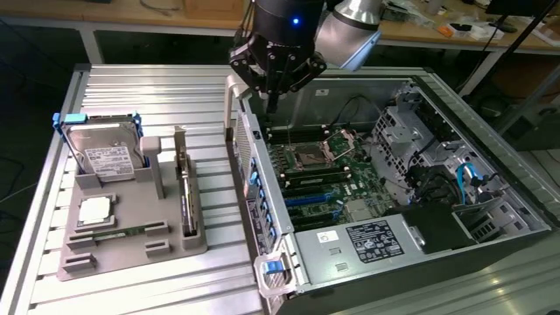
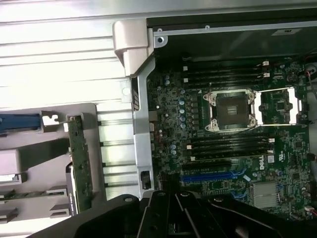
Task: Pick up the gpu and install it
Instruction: 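Reach for the gpu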
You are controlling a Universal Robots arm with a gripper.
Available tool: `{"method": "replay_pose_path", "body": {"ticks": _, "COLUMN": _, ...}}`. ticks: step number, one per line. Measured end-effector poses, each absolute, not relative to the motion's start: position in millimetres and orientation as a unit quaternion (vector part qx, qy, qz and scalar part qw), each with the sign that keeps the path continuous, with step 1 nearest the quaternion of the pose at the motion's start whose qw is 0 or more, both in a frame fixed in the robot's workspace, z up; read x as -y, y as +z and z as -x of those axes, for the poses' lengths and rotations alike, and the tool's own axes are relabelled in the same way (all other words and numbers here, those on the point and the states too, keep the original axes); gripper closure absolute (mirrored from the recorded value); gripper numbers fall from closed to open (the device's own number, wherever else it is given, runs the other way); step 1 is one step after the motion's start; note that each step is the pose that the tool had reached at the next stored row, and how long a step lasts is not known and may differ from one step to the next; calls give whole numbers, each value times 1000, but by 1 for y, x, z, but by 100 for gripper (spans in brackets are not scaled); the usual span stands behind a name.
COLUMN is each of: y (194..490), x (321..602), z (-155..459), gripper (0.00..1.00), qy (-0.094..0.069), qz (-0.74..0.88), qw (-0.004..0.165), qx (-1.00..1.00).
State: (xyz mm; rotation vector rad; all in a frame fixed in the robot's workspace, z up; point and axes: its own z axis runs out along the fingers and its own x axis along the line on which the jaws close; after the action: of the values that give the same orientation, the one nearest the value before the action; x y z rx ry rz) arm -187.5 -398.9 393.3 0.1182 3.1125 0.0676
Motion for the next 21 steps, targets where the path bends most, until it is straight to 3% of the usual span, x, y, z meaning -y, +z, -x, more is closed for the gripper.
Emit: {"method": "replay_pose_path", "body": {"ticks": 21, "y": 393, "x": 399, "z": 268, "gripper": 89, "qy": 22, "qz": -38, "qw": 13, "qx": -999}}
